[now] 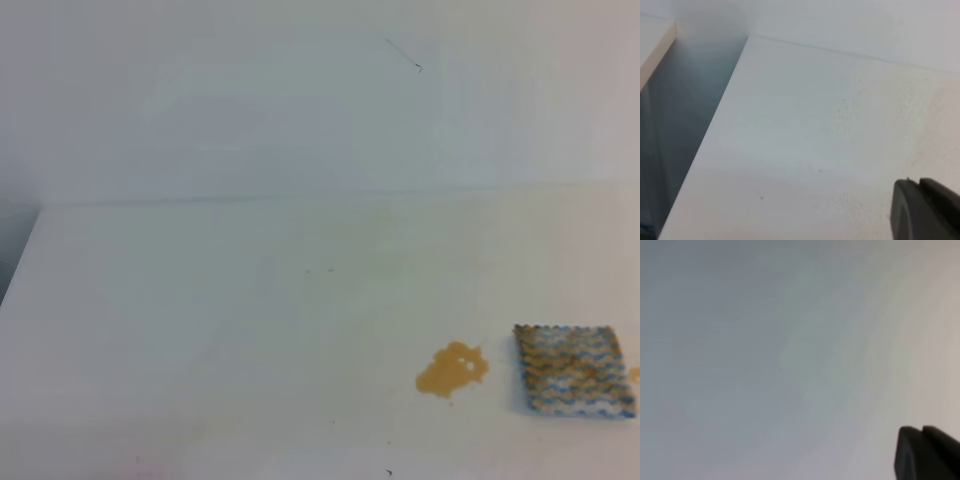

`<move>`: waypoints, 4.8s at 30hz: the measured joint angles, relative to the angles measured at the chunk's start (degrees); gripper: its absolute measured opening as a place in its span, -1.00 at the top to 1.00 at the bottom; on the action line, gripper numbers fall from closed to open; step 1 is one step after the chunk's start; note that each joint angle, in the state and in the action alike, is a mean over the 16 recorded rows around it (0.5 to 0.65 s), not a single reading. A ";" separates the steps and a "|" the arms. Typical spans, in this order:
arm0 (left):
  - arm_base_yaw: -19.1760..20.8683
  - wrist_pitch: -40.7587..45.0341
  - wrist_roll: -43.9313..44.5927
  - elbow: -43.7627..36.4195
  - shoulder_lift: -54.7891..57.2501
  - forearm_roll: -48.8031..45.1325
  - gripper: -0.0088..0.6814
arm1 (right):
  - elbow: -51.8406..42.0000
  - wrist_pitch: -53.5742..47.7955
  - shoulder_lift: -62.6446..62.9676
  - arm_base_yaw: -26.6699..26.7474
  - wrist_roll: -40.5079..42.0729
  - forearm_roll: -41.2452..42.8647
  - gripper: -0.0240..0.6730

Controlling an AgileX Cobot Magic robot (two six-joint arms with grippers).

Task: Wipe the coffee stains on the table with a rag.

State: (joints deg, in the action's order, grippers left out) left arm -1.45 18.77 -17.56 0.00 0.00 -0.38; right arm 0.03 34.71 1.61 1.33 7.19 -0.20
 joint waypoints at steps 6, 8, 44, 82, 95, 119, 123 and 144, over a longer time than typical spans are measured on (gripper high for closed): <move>0.00 0.00 0.01 0.00 0.00 0.00 0.98 | 6.61 -13.89 -1.18 0.00 1.96 -3.30 0.94; 0.00 0.00 0.01 0.00 0.00 0.00 0.98 | 9.89 -20.80 -2.31 0.00 2.71 -4.07 0.94; 0.00 0.00 -0.03 0.00 0.00 0.00 0.98 | 38.60 -50.24 -81.83 6.12 19.41 -18.83 -0.46; 0.00 0.00 0.08 0.00 0.00 0.00 0.98 | 45.49 -51.79 -95.74 7.75 18.56 -16.68 0.94; 0.00 0.00 -0.01 0.00 0.00 0.00 0.98 | 43.44 -52.81 -89.60 1.34 -1.19 4.82 0.94; 0.00 0.00 0.07 0.00 0.00 0.00 0.98 | 38.22 -35.99 -104.94 12.55 -13.43 6.69 0.94; 0.00 0.00 0.09 0.00 0.00 0.00 0.98 | 41.95 -37.46 -107.95 18.31 -14.97 6.65 0.94; 0.00 0.00 -0.05 0.00 0.00 0.00 0.98 | 55.66 -53.60 -109.88 35.67 -16.36 5.51 0.94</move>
State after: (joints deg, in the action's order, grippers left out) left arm -1.45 18.77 -17.61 0.00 0.00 -0.38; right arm 55.68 -18.89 -108.28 36.99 -9.18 5.30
